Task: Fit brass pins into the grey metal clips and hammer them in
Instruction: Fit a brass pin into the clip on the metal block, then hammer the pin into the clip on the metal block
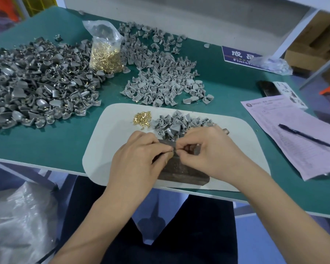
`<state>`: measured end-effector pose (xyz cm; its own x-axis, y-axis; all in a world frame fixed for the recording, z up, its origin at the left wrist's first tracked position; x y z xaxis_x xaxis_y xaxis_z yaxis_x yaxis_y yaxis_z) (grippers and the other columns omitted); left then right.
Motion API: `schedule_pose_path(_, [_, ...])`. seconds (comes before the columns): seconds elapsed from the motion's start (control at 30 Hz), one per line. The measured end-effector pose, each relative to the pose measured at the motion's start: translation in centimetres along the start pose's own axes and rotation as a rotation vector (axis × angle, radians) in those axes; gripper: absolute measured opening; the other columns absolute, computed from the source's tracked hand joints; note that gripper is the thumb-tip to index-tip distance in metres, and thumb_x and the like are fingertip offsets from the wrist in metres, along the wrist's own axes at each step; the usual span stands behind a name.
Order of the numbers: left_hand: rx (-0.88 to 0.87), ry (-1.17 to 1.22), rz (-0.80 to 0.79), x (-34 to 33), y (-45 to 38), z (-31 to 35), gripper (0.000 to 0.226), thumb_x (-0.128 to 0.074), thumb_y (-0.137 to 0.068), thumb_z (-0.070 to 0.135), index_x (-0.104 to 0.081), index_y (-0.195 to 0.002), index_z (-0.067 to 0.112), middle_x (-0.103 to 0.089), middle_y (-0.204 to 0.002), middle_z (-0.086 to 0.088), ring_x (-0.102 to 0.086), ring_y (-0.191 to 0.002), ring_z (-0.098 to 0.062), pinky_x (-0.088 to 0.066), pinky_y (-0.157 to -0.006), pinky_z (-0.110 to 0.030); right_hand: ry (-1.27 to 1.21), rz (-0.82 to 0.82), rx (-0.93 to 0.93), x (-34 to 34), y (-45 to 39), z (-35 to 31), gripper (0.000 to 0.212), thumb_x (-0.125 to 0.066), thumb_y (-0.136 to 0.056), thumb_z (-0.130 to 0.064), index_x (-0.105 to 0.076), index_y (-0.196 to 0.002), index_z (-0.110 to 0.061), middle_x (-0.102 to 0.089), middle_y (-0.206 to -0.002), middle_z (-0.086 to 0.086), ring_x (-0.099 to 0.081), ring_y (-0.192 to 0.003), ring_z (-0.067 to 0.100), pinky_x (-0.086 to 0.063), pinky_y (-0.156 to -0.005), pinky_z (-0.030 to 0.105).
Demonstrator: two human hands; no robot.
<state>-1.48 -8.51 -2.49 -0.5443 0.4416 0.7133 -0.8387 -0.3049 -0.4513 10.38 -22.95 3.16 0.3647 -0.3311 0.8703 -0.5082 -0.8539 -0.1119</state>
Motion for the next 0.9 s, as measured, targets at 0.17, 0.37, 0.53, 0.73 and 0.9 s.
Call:
schedule_pose_path(0.17, [0.018, 0.003, -0.016, 0.0, 0.0, 0.0, 0.013, -0.070, -0.084, 0.039, -0.078, -0.093, 0.034, -0.056, -0.079, 0.018, -0.051, -0.087, -0.009, -0.040, -0.057, -0.025, -0.102, 0.090, -0.024, -1.0, 0.8, 0.2, 0.015, -0.071, -0.077, -0.006, -0.065, -0.066, -0.015, -0.061, -0.068, -0.004, -0.057, -0.069, 0.016, -0.047, -0.067, 0.028])
schedule_pose_path(0.37, [0.015, -0.034, -0.110, 0.8, -0.8, 0.0, 0.010, -0.067, -0.084, 0.046, -0.072, -0.092, 0.041, -0.058, -0.084, 0.017, -0.050, -0.089, -0.010, -0.045, -0.060, -0.032, -0.137, 0.101, -0.071, -1.2, 1.3, 0.1, 0.017, -0.075, -0.081, -0.007, -0.070, -0.073, -0.021, -0.064, -0.073, -0.007, -0.058, -0.071, 0.010, -0.044, -0.069, 0.018])
schedule_pose_path(0.53, [-0.003, -0.040, -0.085, 0.7, -0.5, 0.2, 0.003, -0.072, -0.086, 0.042, -0.072, -0.087, 0.039, -0.058, -0.082, 0.018, -0.052, -0.088, -0.009, -0.046, -0.059, -0.031, -0.058, 0.445, -0.315, -0.2, 3.8, 2.9, 0.011, -0.072, -0.093, -0.027, -0.075, -0.102, -0.022, -0.067, -0.095, -0.007, -0.061, -0.087, 0.005, -0.050, -0.080, 0.024])
schedule_pose_path(0.73, [0.012, -0.041, 0.009, 0.0, 0.2, 0.4, 0.005, -0.075, -0.084, 0.031, -0.074, -0.088, 0.034, -0.058, -0.083, 0.019, -0.053, -0.091, -0.008, -0.044, -0.059, -0.024, 0.401, 0.095, -0.764, -1.1, 7.8, 6.6, 0.040, -0.048, -0.104, -0.042, -0.051, -0.136, -0.019, -0.052, -0.122, 0.012, -0.053, -0.111, 0.038, -0.046, -0.081, 0.045])
schedule_pose_path(0.9, [-0.016, -0.065, 0.013, 0.2, 0.2, 0.4, 0.002, -0.075, -0.086, 0.035, -0.075, -0.088, 0.035, -0.058, -0.080, 0.017, -0.054, -0.087, -0.010, -0.043, -0.053, -0.026, 0.428, 0.190, -0.752, 0.9, 9.6, 6.3, 0.029, -0.035, -0.108, -0.040, -0.055, -0.123, -0.026, -0.046, -0.102, -0.001, -0.055, -0.078, 0.035, -0.037, -0.065, 0.040])
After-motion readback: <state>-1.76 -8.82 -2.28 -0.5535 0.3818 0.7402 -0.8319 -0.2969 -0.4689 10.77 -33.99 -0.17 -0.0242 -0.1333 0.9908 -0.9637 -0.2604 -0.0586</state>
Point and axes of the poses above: each hand's wrist, its own y-axis away from the middle knuckle, its own x-axis out of the back of the hand, z = x × y, the point moved 1 cm from there along -y, towards the middle knuckle
